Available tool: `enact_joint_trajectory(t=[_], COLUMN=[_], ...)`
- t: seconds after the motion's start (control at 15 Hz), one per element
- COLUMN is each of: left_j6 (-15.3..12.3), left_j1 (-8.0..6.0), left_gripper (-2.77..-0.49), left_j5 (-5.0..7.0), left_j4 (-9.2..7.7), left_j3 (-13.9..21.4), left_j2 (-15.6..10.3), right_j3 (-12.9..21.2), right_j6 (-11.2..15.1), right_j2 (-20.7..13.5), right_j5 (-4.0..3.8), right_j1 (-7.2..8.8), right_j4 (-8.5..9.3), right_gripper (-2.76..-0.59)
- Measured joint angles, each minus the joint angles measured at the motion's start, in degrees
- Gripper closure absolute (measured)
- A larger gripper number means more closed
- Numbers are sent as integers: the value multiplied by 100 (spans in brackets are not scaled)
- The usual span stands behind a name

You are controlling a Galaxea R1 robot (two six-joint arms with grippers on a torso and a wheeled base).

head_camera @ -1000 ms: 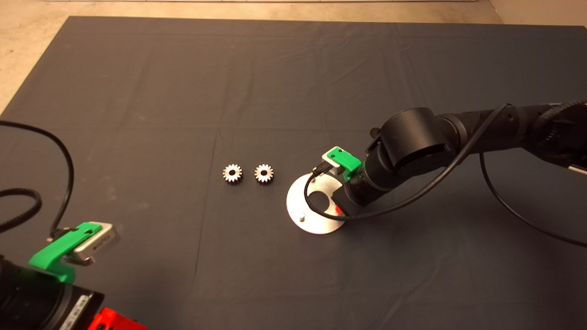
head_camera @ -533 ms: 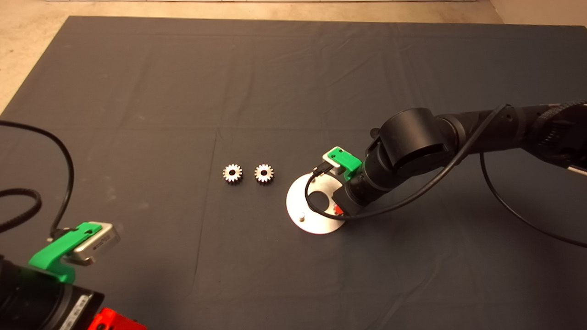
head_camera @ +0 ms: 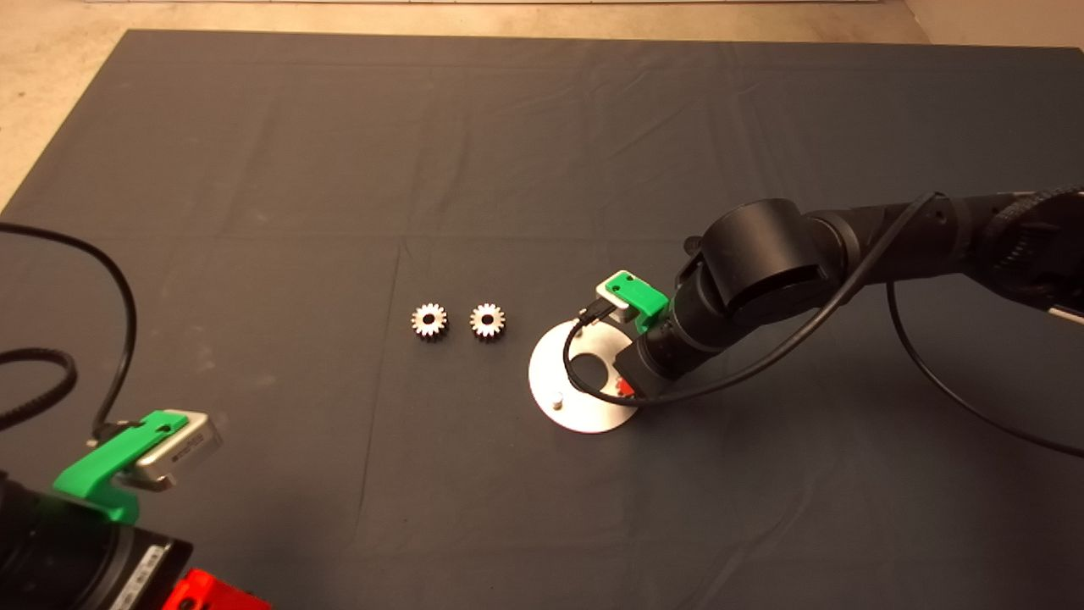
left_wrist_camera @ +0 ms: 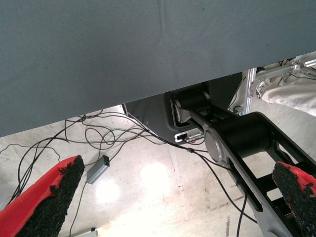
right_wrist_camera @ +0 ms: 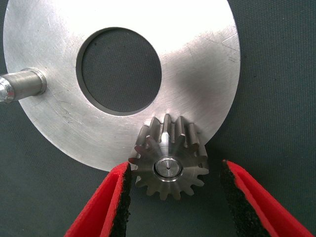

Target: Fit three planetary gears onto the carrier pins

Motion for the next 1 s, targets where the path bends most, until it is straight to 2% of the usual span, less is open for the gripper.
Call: enact_joint_trajectory(t=[0.27,0.4,0.53,0.6,0.67,0.8,0.87,1.0], left_j6=[12,12,12,20,22,30,33,33], left_j1=[0,0,-2,-2,-2,-2,-2,-2], left_gripper=[-277,-277,-277,-277,-277,-277,-277,-277], left_j5=[1,0,0,0,1,-2,0,0], left_j4=[0,0,0,0,2,2,0,0], left_j3=[0,0,0,0,0,0,0,0], left_j2=[2,0,6,16,16,17,17,17], right_j3=[0,0,0,-1,-15,-63,-83,-84], right_j6=[3,19,27,43,46,46,43,6], right_j2=[0,0,2,2,0,-22,-71,-437], right_j5=[-4,-4,-1,-4,-4,0,5,57], right_j1=[49,196,436,629,844,1325,1441,1434], right_j4=[5,25,84,145,211,250,250,341], right_gripper=[-129,-129,-145,-145,-155,-160,-160,-160])
